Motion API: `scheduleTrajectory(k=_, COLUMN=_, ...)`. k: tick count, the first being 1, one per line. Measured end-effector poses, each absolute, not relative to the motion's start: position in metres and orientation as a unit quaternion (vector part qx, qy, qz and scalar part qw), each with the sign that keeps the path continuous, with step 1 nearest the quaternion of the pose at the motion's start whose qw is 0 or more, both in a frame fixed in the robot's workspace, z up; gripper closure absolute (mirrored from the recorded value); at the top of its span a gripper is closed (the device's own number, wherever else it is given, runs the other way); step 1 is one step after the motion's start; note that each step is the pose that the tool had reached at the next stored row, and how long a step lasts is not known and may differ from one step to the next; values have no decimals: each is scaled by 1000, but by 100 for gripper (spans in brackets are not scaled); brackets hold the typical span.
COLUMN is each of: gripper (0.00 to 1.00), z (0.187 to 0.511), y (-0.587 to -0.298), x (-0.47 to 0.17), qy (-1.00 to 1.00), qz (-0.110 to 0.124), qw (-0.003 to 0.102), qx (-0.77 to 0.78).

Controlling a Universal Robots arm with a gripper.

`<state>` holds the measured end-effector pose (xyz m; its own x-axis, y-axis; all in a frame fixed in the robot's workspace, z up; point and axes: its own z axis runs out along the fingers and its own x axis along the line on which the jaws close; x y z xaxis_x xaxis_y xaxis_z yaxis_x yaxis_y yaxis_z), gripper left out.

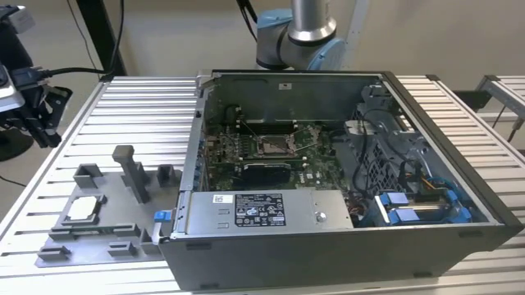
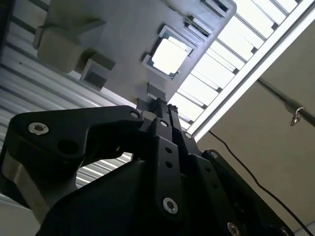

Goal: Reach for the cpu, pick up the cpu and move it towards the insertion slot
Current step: 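Reach for the cpu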

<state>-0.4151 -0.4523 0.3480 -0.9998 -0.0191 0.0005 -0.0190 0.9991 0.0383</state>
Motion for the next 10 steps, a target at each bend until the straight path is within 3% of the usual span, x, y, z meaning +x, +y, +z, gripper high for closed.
scheduleTrajectory(k=10, gripper=0, z=348, y=-452, x=-416, qy=-1000, qz=-19, qw=0, qx=10)
